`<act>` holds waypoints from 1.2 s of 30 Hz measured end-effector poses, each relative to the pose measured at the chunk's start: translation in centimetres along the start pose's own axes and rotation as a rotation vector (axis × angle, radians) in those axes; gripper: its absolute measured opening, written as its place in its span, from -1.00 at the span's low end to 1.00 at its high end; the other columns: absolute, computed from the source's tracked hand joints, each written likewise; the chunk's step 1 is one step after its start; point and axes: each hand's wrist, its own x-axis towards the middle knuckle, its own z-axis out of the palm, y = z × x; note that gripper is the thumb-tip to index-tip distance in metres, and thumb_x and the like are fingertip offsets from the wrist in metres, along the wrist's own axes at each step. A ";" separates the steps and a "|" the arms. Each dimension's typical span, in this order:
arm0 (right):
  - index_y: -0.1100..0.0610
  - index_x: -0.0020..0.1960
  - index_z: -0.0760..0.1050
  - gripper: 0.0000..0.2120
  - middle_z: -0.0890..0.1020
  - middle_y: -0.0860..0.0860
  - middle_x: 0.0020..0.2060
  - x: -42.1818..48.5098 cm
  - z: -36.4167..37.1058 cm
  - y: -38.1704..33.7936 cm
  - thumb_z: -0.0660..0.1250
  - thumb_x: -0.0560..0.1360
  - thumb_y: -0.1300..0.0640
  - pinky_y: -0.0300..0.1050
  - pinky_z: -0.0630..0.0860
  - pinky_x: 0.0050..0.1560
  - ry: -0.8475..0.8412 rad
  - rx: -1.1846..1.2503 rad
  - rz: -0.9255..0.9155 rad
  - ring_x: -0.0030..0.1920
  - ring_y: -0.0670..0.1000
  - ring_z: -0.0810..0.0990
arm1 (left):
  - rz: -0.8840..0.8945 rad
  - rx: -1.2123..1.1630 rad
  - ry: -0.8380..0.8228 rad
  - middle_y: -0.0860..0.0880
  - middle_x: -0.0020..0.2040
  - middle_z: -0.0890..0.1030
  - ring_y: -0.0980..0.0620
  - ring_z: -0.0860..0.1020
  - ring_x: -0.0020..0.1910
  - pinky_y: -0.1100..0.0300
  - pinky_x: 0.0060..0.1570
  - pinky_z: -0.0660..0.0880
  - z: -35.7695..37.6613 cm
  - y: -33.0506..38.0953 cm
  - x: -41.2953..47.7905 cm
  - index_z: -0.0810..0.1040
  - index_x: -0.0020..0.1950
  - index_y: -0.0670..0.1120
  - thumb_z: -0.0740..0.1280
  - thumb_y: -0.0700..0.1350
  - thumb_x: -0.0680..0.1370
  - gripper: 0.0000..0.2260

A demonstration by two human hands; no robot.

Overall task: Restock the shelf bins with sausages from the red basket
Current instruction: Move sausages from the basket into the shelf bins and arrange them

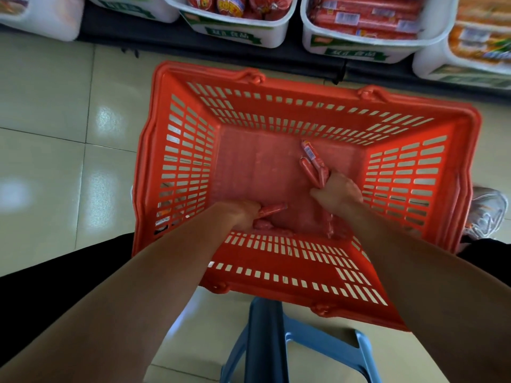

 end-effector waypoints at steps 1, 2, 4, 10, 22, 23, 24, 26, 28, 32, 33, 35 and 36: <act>0.11 0.33 0.44 -0.47 0.62 0.16 0.16 -0.1 0.0 0.1 0.44 0.42 -0.03 0.01 0.49 0.12 -0.011 0.045 0.006 0.16 0.23 0.59 | 0.010 -0.019 0.003 0.04 0.03 0.58 0.05 0.56 -0.01 0.10 0.07 0.54 0.0 -0.1 -0.1 0.50 0.20 0.07 0.40 -0.03 0.55 -0.75; 0.11 0.33 0.44 -0.48 0.61 0.16 0.15 -0.2 -0.1 0.2 0.43 0.41 0.00 0.00 0.49 0.12 -0.017 0.083 0.012 0.15 0.23 0.59 | 0.020 -0.034 -0.001 0.04 0.03 0.58 0.05 0.56 -0.02 0.11 0.05 0.54 0.0 -0.2 -0.2 0.50 0.18 0.07 0.41 -0.02 0.54 -0.77; 0.11 0.32 0.45 -0.50 0.61 0.15 0.13 -0.4 -0.3 0.3 0.43 0.41 0.04 -0.04 0.51 0.04 -0.029 0.141 0.032 0.08 0.21 0.60 | 0.049 -0.086 -0.003 0.02 0.04 0.60 0.05 0.57 -0.02 0.13 0.01 0.53 -0.2 -0.4 -0.5 0.51 0.15 0.07 0.40 0.02 0.55 -0.80; 0.11 0.19 0.51 -0.61 0.61 0.10 0.00 -2.0 -1.9 0.3 0.43 0.39 0.06 -0.11 0.43 -0.13 -0.044 0.187 0.048 -0.09 0.11 0.56 | 0.108 -0.356 0.213 0.05 0.08 0.62 0.04 0.58 0.04 0.07 0.12 0.51 -1.2 -0.5 -3.5 0.52 0.23 0.08 0.40 0.07 0.55 -0.73; 0.12 -0.04 0.55 -0.82 0.59 0.02 -0.25 -10.2 -10.8 -1.6 0.48 0.41 0.10 -0.16 0.41 -0.17 0.013 0.231 -0.155 -0.21 0.08 0.60 | 0.149 -0.569 0.590 0.09 -0.20 0.61 0.08 0.59 -0.18 0.22 -0.19 0.43 -3.4 2.8 -14.2 0.52 -0.05 0.09 0.43 -0.03 0.54 -0.90; 0.10 -0.09 0.54 -0.84 0.58 0.00 -0.29 -11.0 -11.7 -1.7 0.48 0.40 0.11 -0.17 0.40 -0.19 0.025 0.235 -0.166 -0.24 0.06 0.59 | 0.154 -0.596 0.630 0.08 -0.20 0.61 0.07 0.58 -0.18 0.21 -0.18 0.42 -3.5 3.1 -14.9 0.52 -0.07 0.07 0.43 -0.04 0.54 -0.90; 0.10 -0.13 0.53 -0.85 0.57 -0.01 -0.31 -11.8 -12.6 -1.9 0.47 0.40 0.11 -0.17 0.39 -0.21 0.039 0.231 -0.179 -0.26 0.05 0.57 | 0.163 -0.632 0.670 0.06 -0.17 0.62 0.06 0.58 -0.15 0.21 -0.17 0.42 -3.7 3.3 -15.8 0.52 -0.05 0.07 0.43 -0.05 0.55 -0.90; 0.10 -0.13 0.54 -0.86 0.58 -0.01 -0.31 -13.1 -14.4 -2.1 0.46 0.38 0.11 -0.17 0.38 -0.26 0.077 0.209 -0.211 -0.26 0.05 0.57 | 0.202 -0.707 0.760 0.04 -0.09 0.64 0.05 0.59 -0.10 0.22 -0.15 0.42 -4.6 3.9 -17.6 0.55 0.06 0.07 0.43 -0.09 0.55 -0.86; 0.08 -0.15 0.54 -0.87 0.60 0.01 -0.29 -13.9 -16.3 -2.5 0.47 0.37 0.10 -0.18 0.37 -0.35 0.116 0.206 -0.235 -0.30 -0.01 0.56 | 0.246 -0.769 0.842 0.06 -0.10 0.64 0.08 0.59 -0.13 0.22 -0.16 0.42 -5.9 4.3 -18.9 0.56 0.10 0.05 0.44 -0.12 0.55 -0.83; 0.07 -0.16 0.52 -0.84 0.61 0.03 -0.28 -14.2 -20.5 -3.6 0.49 0.36 0.08 -0.15 0.38 -0.32 0.194 0.229 -0.267 -0.26 0.04 0.61 | 0.291 -0.810 0.941 0.01 -0.17 0.65 0.07 0.58 -0.26 0.15 -0.20 0.46 -9.6 5.3 -20.7 0.57 0.06 -0.03 0.46 -0.12 0.52 -0.85; 0.08 -0.09 0.53 -0.80 0.61 0.02 -0.27 -14.1 -21.5 -4.0 0.50 0.37 0.08 -0.14 0.38 -0.32 0.214 0.242 -0.292 -0.22 0.06 0.62 | 0.292 -0.810 0.955 0.00 -0.15 0.67 0.06 0.59 -0.25 0.13 -0.18 0.49 -10.7 5.5 -20.9 0.57 0.10 -0.04 0.47 -0.08 0.50 -0.79; 0.08 -0.01 0.52 -0.75 0.60 -0.02 -0.26 -13.4 -23.5 -4.8 0.52 0.39 0.09 -0.17 0.36 -0.33 0.247 0.243 -0.335 -0.22 0.06 0.60 | 0.301 -0.794 0.962 0.00 -0.18 0.66 0.09 0.59 -0.28 0.17 -0.20 0.46 -13.0 6.0 -21.2 0.57 0.12 -0.07 0.46 -0.07 0.51 -0.78; 0.08 0.01 0.53 -0.74 0.60 -0.01 -0.24 -12.8 -24.4 -5.4 0.52 0.39 0.09 -0.16 0.35 -0.31 0.258 0.225 -0.350 -0.20 0.08 0.59 | 0.296 -0.766 0.968 0.02 -0.17 0.66 0.09 0.59 -0.25 0.20 -0.21 0.43 -14.2 6.1 -21.3 0.57 0.12 -0.07 0.45 -0.08 0.53 -0.80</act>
